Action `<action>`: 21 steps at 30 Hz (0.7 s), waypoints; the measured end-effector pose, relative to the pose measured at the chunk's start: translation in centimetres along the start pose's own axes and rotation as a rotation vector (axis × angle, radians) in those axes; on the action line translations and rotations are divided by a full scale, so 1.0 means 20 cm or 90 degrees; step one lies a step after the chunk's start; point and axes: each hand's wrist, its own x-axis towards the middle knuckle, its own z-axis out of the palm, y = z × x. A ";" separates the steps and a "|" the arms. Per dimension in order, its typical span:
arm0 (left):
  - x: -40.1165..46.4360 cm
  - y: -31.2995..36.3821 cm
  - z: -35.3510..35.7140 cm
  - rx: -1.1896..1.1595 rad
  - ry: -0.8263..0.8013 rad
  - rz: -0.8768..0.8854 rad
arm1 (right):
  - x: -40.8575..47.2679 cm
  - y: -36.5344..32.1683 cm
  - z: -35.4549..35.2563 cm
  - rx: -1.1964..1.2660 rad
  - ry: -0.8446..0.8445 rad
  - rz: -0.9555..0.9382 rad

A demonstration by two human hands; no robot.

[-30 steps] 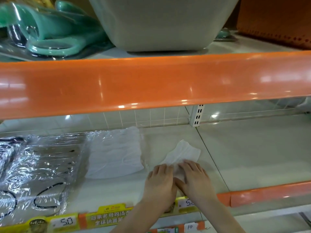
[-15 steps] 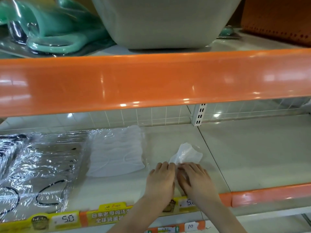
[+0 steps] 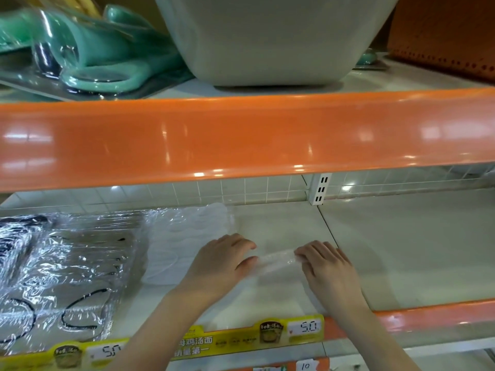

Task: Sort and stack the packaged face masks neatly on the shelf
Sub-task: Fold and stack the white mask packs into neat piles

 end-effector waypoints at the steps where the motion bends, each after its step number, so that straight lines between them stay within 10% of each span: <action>1: 0.00 -0.01 -0.01 0.069 0.032 0.032 | 0.02 -0.02 0.00 -0.003 0.009 -0.008; 21: -0.24 -0.54 -0.02 0.259 0.371 -0.014 | 0.21 -0.50 0.34 0.091 -0.070 -0.083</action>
